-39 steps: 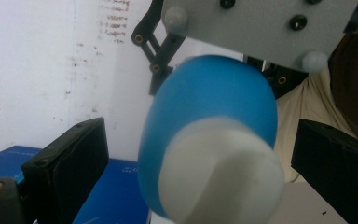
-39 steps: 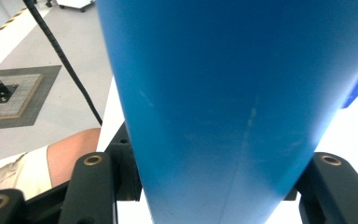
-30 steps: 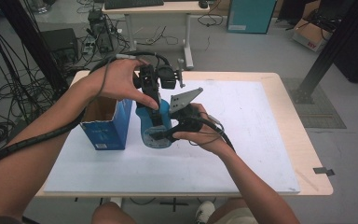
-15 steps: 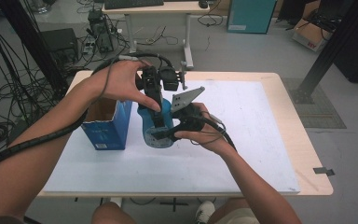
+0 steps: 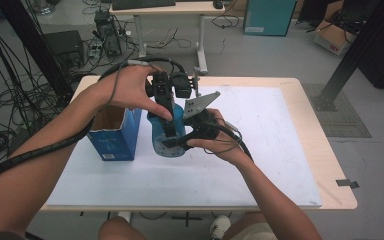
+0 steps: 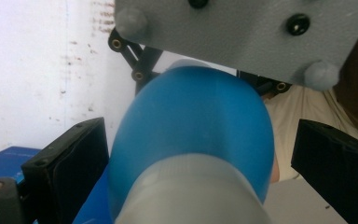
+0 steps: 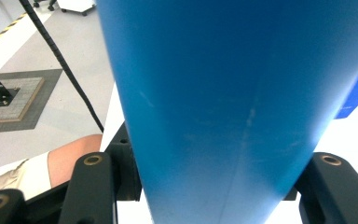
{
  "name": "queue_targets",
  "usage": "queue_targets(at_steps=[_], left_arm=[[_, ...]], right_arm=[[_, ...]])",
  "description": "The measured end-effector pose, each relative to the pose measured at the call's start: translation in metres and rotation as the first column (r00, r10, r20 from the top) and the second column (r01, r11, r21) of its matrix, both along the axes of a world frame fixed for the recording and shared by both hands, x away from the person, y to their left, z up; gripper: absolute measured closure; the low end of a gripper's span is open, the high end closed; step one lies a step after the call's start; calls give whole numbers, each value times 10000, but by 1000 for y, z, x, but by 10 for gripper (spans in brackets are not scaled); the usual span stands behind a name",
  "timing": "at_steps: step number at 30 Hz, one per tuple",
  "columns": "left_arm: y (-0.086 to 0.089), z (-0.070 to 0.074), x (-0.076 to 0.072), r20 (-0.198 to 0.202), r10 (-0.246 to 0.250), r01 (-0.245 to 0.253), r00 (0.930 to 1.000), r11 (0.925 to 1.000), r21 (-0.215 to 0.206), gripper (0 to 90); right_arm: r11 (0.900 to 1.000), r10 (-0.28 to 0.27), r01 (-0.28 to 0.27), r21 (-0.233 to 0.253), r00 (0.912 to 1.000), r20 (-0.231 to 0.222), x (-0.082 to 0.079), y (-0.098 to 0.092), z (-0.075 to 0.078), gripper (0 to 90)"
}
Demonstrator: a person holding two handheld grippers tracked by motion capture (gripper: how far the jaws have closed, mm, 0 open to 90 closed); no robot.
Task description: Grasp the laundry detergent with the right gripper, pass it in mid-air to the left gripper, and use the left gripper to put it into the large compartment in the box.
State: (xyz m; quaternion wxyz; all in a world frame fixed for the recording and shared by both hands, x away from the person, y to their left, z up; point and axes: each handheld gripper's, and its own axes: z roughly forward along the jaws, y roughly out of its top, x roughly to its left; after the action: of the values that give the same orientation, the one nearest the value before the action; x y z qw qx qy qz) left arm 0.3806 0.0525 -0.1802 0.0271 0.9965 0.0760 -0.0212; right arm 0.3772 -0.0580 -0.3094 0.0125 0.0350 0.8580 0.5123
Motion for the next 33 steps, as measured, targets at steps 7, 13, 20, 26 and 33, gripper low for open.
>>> queue_targets(at_steps=[7,13,20,26,33], left_arm=[[-1,2,0,38,-194,193,9998,9997,147,44],[-3,2,0,89,-192,192,9998,9998,78,44],[-2,1,0,58,-240,239,9997,9997,67,44],[-2,3,0,51,-112,112,9999,9999,22,44],[-2,2,0,119,-112,112,9999,9999,-31,44]], right_arm=[[10000,20,-21,72,10000,96,0,-1,1,428],[9999,35,-37,100,9999,164,0,-2,1,428],[9999,87,-89,64,9994,345,1,-2,1,428],[10000,71,-72,58,9996,262,1,-1,1,427],[10000,19,-19,-3,9999,170,0,-1,0,428]])
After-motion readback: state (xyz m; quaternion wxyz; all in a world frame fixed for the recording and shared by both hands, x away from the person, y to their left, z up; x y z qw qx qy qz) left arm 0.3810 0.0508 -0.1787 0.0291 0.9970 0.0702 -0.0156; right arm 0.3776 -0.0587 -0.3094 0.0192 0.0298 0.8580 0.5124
